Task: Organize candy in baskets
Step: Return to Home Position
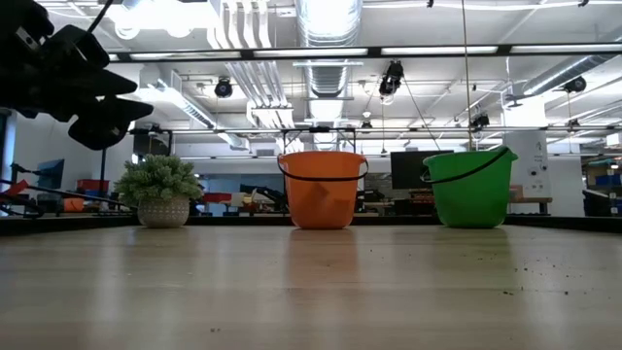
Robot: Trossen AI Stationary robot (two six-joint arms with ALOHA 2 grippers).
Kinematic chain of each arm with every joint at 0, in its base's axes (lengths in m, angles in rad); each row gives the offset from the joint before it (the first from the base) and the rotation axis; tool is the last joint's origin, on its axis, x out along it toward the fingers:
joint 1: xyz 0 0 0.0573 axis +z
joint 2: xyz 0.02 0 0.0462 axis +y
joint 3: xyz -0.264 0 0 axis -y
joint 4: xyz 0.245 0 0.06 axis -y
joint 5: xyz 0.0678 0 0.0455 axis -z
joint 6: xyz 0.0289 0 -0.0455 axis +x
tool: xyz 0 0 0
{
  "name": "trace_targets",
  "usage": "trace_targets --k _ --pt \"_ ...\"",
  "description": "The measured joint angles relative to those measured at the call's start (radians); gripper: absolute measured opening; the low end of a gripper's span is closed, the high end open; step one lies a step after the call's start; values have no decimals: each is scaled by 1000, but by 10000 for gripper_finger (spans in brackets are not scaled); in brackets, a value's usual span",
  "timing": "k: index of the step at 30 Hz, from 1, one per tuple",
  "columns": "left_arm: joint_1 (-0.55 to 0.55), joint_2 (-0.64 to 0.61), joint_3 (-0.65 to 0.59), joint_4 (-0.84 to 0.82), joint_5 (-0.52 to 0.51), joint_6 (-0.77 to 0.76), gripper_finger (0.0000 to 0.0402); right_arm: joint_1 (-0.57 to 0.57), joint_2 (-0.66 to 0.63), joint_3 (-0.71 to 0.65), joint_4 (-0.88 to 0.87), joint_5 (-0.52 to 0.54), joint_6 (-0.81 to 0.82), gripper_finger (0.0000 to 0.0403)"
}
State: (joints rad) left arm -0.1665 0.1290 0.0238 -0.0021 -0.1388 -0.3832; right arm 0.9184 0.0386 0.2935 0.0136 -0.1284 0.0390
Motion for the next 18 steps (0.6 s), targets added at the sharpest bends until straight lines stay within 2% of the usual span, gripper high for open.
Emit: trace_targets --k 3,18 --pt "0 17 0 0 12 0 162 0 -37 -38 18 -1 -19 128" --pt "0 57 0 1 20 47 162 -1 -38 -166 52 -1 -40 128"
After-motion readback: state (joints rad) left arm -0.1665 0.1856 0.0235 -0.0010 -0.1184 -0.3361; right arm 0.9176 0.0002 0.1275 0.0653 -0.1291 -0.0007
